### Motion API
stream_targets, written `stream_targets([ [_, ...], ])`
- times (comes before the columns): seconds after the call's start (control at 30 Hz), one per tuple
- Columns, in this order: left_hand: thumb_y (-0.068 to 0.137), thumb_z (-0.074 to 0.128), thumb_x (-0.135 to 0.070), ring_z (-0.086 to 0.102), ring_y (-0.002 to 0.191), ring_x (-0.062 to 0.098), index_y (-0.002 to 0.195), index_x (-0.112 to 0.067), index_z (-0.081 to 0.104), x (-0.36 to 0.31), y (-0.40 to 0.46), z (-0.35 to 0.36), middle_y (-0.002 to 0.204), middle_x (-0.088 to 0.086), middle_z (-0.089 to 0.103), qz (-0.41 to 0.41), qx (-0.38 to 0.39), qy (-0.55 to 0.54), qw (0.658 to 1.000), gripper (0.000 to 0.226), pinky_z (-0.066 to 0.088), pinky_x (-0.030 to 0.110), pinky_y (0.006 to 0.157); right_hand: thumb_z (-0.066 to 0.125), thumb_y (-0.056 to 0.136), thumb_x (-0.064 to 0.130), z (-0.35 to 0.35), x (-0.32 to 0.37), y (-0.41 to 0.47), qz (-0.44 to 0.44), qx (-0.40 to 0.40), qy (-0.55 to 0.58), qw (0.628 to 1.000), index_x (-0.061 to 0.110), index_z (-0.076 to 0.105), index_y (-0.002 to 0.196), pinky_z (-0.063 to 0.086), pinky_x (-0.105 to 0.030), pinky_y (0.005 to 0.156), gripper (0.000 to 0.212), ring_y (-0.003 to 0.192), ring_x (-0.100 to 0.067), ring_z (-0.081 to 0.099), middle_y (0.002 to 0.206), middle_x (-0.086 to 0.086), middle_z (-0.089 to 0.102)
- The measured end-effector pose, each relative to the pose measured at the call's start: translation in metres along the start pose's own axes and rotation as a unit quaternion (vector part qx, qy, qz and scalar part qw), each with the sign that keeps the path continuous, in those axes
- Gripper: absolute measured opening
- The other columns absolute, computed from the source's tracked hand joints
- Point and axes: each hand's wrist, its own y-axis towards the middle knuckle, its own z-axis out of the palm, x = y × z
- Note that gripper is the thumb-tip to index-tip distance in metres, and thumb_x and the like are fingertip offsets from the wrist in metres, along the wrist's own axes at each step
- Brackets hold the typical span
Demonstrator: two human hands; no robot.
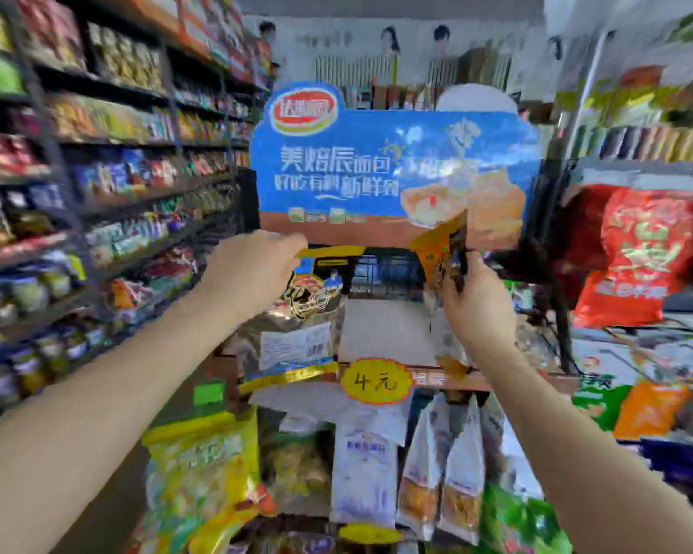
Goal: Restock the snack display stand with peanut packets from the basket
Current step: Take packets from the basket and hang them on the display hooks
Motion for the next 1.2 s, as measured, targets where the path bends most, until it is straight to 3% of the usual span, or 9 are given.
stream_targets([
  [0.23, 0.083, 0.041, 0.007, 0.053, 0.071, 0.035, 0.116, -0.005, 0.042, 0.036, 0.050, 0.026, 0.073, 0.014, 0.047, -0.094, 0.054, 0.048, 0.993, 0.034, 0.036, 0.039, 0.055, 0.042, 0.088, -0.002, 0.096, 0.039, 0.055, -0.003, 0.073, -0.175, 0.982, 0.006, 0.034, 0.130, 0.038, -0.037, 0.058, 0.044, 0.087, -0.042, 0.063, 0.140, -0.023, 0.034],
  [0.33, 0.082, 0.040, 0.008, 0.056, 0.078, 0.034, 0.096, -0.002, 0.055, 0.039, 0.080, 0.051, 0.087, 0.018, 0.055, -0.124, 0.108, -0.033, 0.986, 0.022, 0.042, 0.040, 0.061, 0.038, 0.088, -0.006, 0.126, 0.036, 0.078, 0.022, 0.072, -0.187, 0.979, 0.006, 0.025, 0.138, 0.046, -0.040, 0.064, 0.053, 0.093, -0.042, 0.063, 0.148, -0.023, 0.024],
  [0.43, 0.082, 0.044, 0.007, 0.048, 0.056, 0.024, 0.057, 0.000, 0.044, 0.049, 0.110, 0.078, 0.058, 0.009, 0.041, -0.146, 0.171, -0.061, 0.972, 0.025, 0.035, 0.028, 0.046, 0.037, 0.093, -0.001, 0.160, 0.032, 0.093, -0.016, 0.128, -0.163, 0.978, 0.004, 0.020, 0.142, 0.051, -0.041, 0.076, 0.052, 0.111, -0.041, 0.056, 0.152, -0.020, 0.018],
  [0.53, 0.083, 0.048, -0.006, 0.036, 0.043, 0.017, 0.050, -0.007, 0.036, 0.055, 0.133, 0.097, 0.052, 0.005, 0.036, -0.181, 0.198, -0.139, 0.953, 0.035, 0.025, 0.025, 0.039, 0.041, 0.097, 0.023, 0.189, 0.021, 0.103, -0.095, 0.237, -0.086, 0.963, 0.007, 0.043, 0.129, 0.048, -0.044, 0.088, 0.036, 0.115, -0.038, 0.052, 0.143, -0.015, 0.032],
  [0.7, 0.092, 0.042, -0.015, 0.065, 0.073, 0.020, 0.098, -0.001, 0.058, 0.049, 0.141, 0.121, 0.088, 0.012, 0.062, -0.293, 0.291, -0.496, 0.764, 0.022, 0.054, 0.027, 0.071, 0.054, 0.083, 0.006, 0.179, -0.009, 0.140, -0.105, 0.064, -0.080, 0.989, 0.005, 0.052, 0.120, 0.045, -0.048, 0.085, 0.037, 0.105, -0.042, 0.048, 0.122, -0.022, 0.049],
  [0.73, 0.092, 0.042, -0.011, 0.062, 0.072, 0.021, 0.095, -0.003, 0.059, 0.048, 0.139, 0.129, 0.083, 0.011, 0.060, -0.269, 0.304, -0.485, 0.774, 0.019, 0.052, 0.027, 0.072, 0.055, 0.082, 0.005, 0.173, -0.011, 0.147, -0.106, 0.051, -0.069, 0.991, 0.007, 0.049, 0.124, 0.045, -0.051, 0.086, 0.043, 0.107, -0.043, 0.046, 0.127, -0.023, 0.046],
  [0.87, 0.088, 0.056, -0.020, 0.061, 0.087, 0.027, 0.096, -0.005, 0.065, 0.048, 0.131, 0.163, 0.088, 0.010, 0.064, -0.058, 0.246, -0.165, 0.954, 0.020, 0.051, 0.035, 0.075, 0.063, 0.084, 0.020, 0.167, -0.011, 0.171, -0.247, 0.097, -0.112, 0.958, 0.016, 0.045, 0.134, 0.038, -0.049, 0.098, 0.053, 0.121, -0.038, 0.042, 0.135, -0.013, 0.047],
  [1.03, 0.097, 0.044, -0.028, 0.060, 0.076, 0.030, 0.097, -0.007, 0.051, 0.048, 0.133, 0.185, 0.083, 0.008, 0.059, -0.003, 0.119, 0.043, 0.992, 0.022, 0.037, 0.033, 0.053, 0.068, 0.081, 0.026, 0.167, 0.008, 0.194, -0.370, 0.101, -0.117, 0.916, 0.007, 0.059, 0.090, 0.043, -0.041, 0.082, 0.023, 0.100, -0.035, 0.055, 0.101, -0.012, 0.064],
  [1.2, 0.094, 0.045, -0.010, 0.065, 0.084, 0.030, 0.103, -0.006, 0.048, 0.053, 0.149, 0.191, 0.095, 0.008, 0.062, 0.007, 0.107, 0.090, 0.990, 0.010, 0.045, 0.035, 0.056, 0.047, 0.095, 0.021, 0.168, 0.020, 0.221, -0.342, 0.104, -0.133, 0.924, 0.006, 0.054, 0.099, 0.036, -0.036, 0.071, 0.018, 0.089, -0.034, 0.056, 0.090, -0.015, 0.064],
])
